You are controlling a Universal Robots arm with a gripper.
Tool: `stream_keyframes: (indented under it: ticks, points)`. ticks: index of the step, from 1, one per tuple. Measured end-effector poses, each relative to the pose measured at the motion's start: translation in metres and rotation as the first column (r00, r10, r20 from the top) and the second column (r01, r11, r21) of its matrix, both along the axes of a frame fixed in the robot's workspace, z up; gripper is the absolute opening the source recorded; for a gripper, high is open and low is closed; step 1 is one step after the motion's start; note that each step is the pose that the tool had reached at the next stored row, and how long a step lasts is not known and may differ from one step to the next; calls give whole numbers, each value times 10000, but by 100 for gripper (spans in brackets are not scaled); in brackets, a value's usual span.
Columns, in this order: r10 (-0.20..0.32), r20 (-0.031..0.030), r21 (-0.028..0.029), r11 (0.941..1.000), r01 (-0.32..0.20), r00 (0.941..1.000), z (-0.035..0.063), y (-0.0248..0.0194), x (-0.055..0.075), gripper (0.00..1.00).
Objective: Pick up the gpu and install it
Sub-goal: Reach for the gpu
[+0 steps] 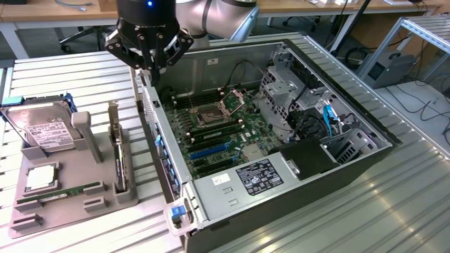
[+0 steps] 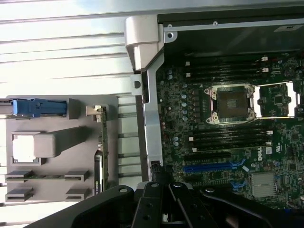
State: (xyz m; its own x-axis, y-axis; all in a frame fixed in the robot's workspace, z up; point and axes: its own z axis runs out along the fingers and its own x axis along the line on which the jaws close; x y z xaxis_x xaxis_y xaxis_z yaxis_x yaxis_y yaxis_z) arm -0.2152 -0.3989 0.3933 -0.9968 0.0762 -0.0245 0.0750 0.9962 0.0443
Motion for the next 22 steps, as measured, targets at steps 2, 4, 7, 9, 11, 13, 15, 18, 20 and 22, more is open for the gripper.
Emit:
stream_keyframes:
  ticks: [2, 4, 7, 9, 11, 13, 15, 18, 20, 22]
  points:
    - [-1, 1, 1, 10000, 1, 10000, -1, 0, -10, 11]
    - [0, 1, 1, 10000, 0, 10000, 0, 0, -20, 11]
    - [-1, 0, 0, 10000, 1, 10000, 0, 0, -34, 11]
    - [0, 1, 0, 10000, 0, 10000, 0, 0, -40, 11]
    - [0, 1, 0, 10000, 0, 10000, 0, 0, -46, 11]
    - [-1, 1, 1, 10000, 1, 10000, -1, 0, -52, 11]
    - [-1, 1, 0, 10000, 1, 10000, 0, 0, -57, 11]
    - [-1, 1, 1, 10000, 1, 10000, 0, 0, -67, 11]
    - [-1, 1, 0, 10000, 1, 10000, 0, 0, -74, 11]
    - [-1, 1, 1, 10000, 1, 10000, 0, 0, -81, 11]
